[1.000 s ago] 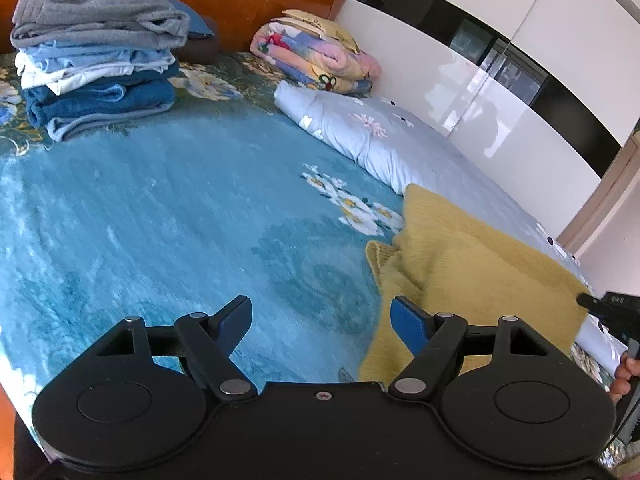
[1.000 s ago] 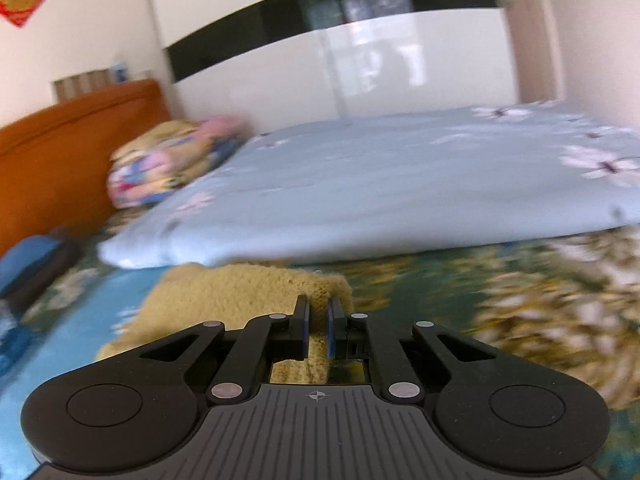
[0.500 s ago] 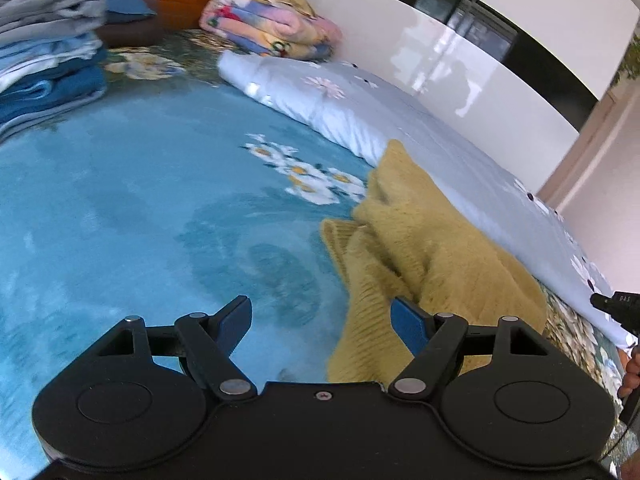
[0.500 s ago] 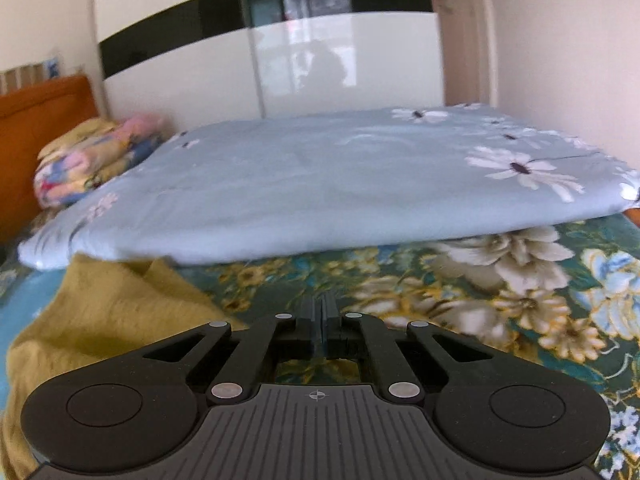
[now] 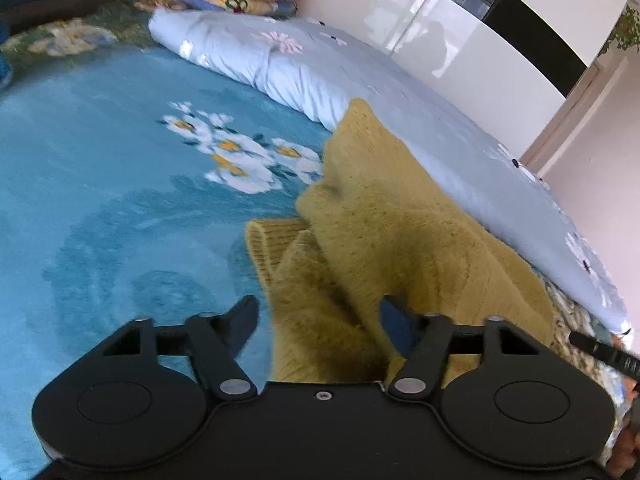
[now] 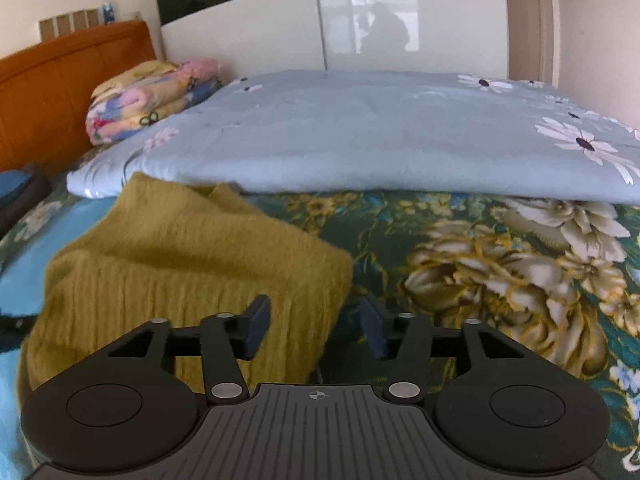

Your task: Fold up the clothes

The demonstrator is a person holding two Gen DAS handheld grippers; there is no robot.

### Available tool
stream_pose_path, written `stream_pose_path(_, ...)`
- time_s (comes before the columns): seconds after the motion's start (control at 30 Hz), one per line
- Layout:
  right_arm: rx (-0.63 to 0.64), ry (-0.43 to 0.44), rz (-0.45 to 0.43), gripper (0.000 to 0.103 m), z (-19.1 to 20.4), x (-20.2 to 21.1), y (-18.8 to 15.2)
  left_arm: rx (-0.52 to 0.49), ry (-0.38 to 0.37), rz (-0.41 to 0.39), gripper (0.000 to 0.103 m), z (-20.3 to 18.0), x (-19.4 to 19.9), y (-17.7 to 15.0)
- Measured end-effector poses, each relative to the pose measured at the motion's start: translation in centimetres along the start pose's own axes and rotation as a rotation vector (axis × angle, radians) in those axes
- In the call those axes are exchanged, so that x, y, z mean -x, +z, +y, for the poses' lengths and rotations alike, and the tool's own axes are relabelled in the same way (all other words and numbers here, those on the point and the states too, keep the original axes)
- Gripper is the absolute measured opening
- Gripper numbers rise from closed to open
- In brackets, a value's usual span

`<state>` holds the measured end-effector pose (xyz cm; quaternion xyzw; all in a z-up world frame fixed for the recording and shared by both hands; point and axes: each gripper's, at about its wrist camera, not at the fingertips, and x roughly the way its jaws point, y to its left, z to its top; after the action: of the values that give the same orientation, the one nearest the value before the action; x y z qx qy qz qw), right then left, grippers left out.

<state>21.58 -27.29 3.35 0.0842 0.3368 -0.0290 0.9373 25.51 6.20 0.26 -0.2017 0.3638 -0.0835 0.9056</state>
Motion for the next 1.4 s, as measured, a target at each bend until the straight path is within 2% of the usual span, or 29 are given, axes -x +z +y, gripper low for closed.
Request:
stream_pose_path(0.1,-0.002,-0.007,0.018,0.052,-0.3,0.0,-0.5,0.018,-0.011,-0.007,0.044,-0.2,-0.3,0.0)
stream_pose_path(0.13,-0.005,-0.010,0.025,0.052,-0.4,0.0,-0.6,0.024,-0.014,-0.010,0.036,-0.3,-0.4,0.0)
stream_pose_path(0.17,-0.009,-0.013,0.031,0.053,-0.5,-0.1,-0.6,0.030,-0.018,-0.012,0.023,-0.4,-0.5,0.0)
stream_pose_path(0.2,-0.012,-0.015,0.037,0.053,-0.6,-0.2,-0.7,0.036,-0.021,-0.014,0.016,-0.4,-0.6,0.0)
stream_pose_path(0.33,-0.026,-0.015,0.052,0.053,-0.8,-0.2,-0.9,0.063,-0.034,-0.032,0.011,-0.7,-0.8,0.1)
stream_pose_path(0.43,-0.023,-0.005,0.050,0.053,-0.6,0.0,-1.0,0.112,-0.029,-0.114,0.009,-0.4,1.6,0.2)
stream_pose_path(0.57,-0.021,0.006,0.050,0.053,-0.4,0.2,-1.1,0.154,-0.025,-0.215,0.009,0.5,6.1,0.0)
stream_pose_path(0.63,-0.022,0.010,0.052,0.053,-0.3,0.2,-1.2,0.174,-0.030,-0.233,0.009,1.1,8.2,-0.7)
stream_pose_path(0.7,-0.023,0.015,0.056,0.053,-0.1,0.0,-1.3,0.154,-0.027,-0.212,0.009,1.4,9.3,-1.9)
stream_pose_path(0.77,-0.020,0.019,0.060,0.053,0.1,-0.2,-1.3,0.114,-0.005,-0.171,0.009,1.7,9.6,-3.3)
stream_pose_path(0.87,-0.021,0.027,0.064,0.053,0.5,-0.6,-1.1,0.116,0.022,-0.106,0.009,2.4,8.7,-5.0)
stream_pose_path(0.93,-0.019,0.034,0.068,0.053,1.0,-0.9,-1.0,0.135,0.014,-0.097,0.010,2.7,8.1,-4.9)
stream_pose_path(1.1,0.042,0.066,0.044,0.055,2.3,-1.6,0.8,0.090,0.002,-0.136,0.015,2.1,8.7,-2.9)
stream_pose_path(1.13,0.062,0.074,0.039,0.060,2.6,-2.0,1.4,0.089,-0.004,-0.154,0.023,2.1,9.2,-2.5)
stream_pose_path(1.17,0.089,0.078,0.035,0.070,2.9,-2.4,2.1,0.092,-0.010,-0.175,0.028,2.2,9.7,-2.3)
stream_pose_path(1.3,0.229,0.123,0.030,0.071,4.7,-4.8,4.7,0.098,-0.011,-0.206,0.033,2.6,10.7,-2.0)
stream_pose_path(1.4,0.250,0.169,0.078,0.069,5.8,-7.8,6.5,0.126,-0.006,-0.191,0.034,3.0,10.4,-2.2)
